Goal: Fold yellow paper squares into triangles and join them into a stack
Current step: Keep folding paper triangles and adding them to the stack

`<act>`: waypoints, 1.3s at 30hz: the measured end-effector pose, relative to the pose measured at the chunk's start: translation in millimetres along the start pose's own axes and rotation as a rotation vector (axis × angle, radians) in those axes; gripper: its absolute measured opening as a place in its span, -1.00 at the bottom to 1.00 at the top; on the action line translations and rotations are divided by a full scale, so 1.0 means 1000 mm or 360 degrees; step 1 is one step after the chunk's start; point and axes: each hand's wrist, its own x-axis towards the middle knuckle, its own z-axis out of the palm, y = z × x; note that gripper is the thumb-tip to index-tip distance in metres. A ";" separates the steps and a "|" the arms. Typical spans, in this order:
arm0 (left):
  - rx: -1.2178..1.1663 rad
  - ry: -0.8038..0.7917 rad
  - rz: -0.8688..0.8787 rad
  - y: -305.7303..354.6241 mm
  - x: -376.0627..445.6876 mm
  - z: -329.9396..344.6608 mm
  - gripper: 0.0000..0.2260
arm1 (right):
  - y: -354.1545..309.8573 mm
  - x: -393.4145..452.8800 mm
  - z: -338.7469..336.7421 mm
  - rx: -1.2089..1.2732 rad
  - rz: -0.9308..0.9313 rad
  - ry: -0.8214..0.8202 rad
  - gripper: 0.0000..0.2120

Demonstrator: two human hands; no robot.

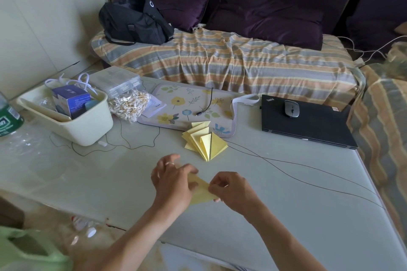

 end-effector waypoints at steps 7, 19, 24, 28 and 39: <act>-0.0461 -0.0386 -0.0057 -0.002 -0.001 -0.003 -0.93 | 0.004 0.010 -0.002 0.0387 0.0052 0.0185 -0.90; -0.1147 -0.0317 -0.0393 0.001 0.001 -0.008 -0.78 | 0.005 0.010 -0.006 0.0677 0.0102 0.0011 -0.96; -0.1382 -0.0111 -0.0412 0.000 0.006 -0.007 -0.81 | 0.002 0.007 -0.003 0.0636 0.0078 -0.0090 -0.95; -0.1741 -0.0034 -0.0630 0.000 0.008 -0.010 -0.95 | 0.002 0.011 -0.004 0.0848 0.0085 0.0102 -0.87; -0.1804 0.0008 -0.0590 0.005 0.008 -0.018 -0.80 | -0.001 0.008 -0.006 0.1173 -0.0081 0.0163 -0.79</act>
